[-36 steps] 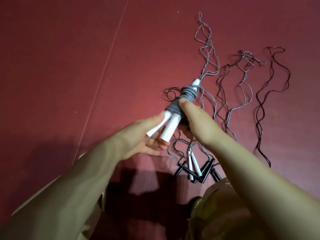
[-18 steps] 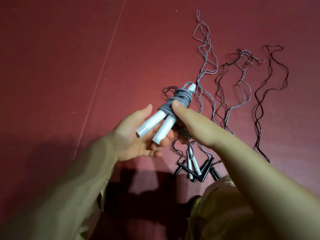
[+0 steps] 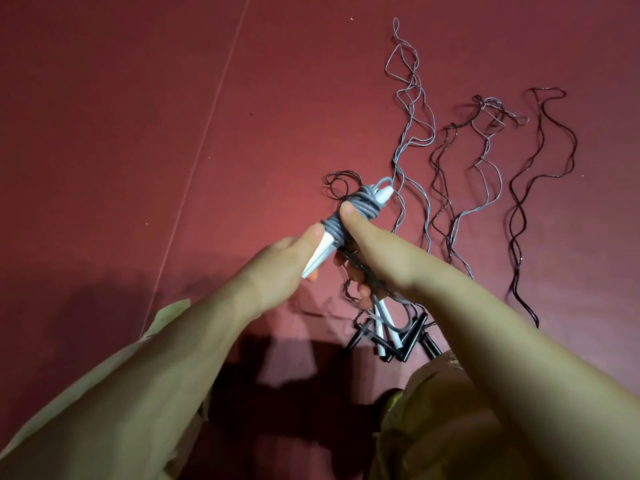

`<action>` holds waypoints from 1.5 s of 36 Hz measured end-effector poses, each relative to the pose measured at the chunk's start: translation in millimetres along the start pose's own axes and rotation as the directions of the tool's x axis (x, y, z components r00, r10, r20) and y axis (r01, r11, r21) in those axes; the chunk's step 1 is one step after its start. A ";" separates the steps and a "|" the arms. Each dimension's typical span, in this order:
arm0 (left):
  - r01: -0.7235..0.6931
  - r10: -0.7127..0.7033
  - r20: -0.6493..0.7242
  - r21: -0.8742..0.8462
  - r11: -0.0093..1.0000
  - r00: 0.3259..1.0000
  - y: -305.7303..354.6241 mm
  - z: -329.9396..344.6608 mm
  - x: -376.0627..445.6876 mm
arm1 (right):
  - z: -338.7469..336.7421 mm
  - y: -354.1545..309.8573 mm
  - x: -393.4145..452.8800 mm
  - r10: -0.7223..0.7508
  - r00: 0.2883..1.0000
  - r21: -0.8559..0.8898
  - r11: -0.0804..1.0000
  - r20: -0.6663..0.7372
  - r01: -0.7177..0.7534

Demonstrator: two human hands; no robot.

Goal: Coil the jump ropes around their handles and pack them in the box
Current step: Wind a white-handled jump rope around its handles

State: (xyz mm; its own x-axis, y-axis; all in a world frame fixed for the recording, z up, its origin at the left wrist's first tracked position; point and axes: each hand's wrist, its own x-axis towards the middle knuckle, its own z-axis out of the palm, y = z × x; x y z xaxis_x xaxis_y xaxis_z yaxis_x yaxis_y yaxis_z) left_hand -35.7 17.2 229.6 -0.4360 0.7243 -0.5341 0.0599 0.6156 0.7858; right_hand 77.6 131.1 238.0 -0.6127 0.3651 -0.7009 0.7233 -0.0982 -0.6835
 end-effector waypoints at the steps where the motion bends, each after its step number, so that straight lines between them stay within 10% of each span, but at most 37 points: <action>1: -0.012 0.013 -0.011 0.032 0.999 1.000 -0.9 0.6 0.3 | 0.2 0.5 0.4 -0.002 1.000 0.012 1.000 0.005 0.002; 12: -0.086 0.098 -0.077 0.145 0.986 0.992 2.6 0.0 -0.1 | 1.2 -2.5 -1.2 -0.005 1.000 0.037 0.999 -0.001 0.005; 22: 0.072 -0.006 0.209 -0.309 0.948 0.978 6.8 -7.6 -2.7 | -1.5 -12.3 -5.8 -0.202 0.956 0.153 0.960 -0.213 0.236; 34: 0.483 0.159 0.731 -0.582 0.654 0.664 8.7 -5.2 -20.2 | -4.8 -17.0 -18.9 -0.380 0.923 0.274 0.882 -0.066 0.383; 44: 0.447 0.167 0.755 -0.534 0.718 0.634 9.7 -10.5 -17.0 | -11.9 -14.4 -15.1 -0.322 0.945 0.145 0.939 0.054 0.312; 54: 0.438 0.013 0.658 -0.516 0.736 0.753 9.9 -10.4 -14.2 | -5.7 -14.2 -9.7 -0.128 0.992 0.060 0.990 -0.021 0.129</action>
State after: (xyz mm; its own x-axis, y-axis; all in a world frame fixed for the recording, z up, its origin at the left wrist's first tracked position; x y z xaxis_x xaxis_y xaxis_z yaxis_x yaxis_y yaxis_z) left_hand -38.3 9.9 248.2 0.2636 0.7577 -0.5970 -0.6104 0.6102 0.5050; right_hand 75.1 134.2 255.8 -0.6933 0.3939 -0.6034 0.6179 -0.1058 -0.7791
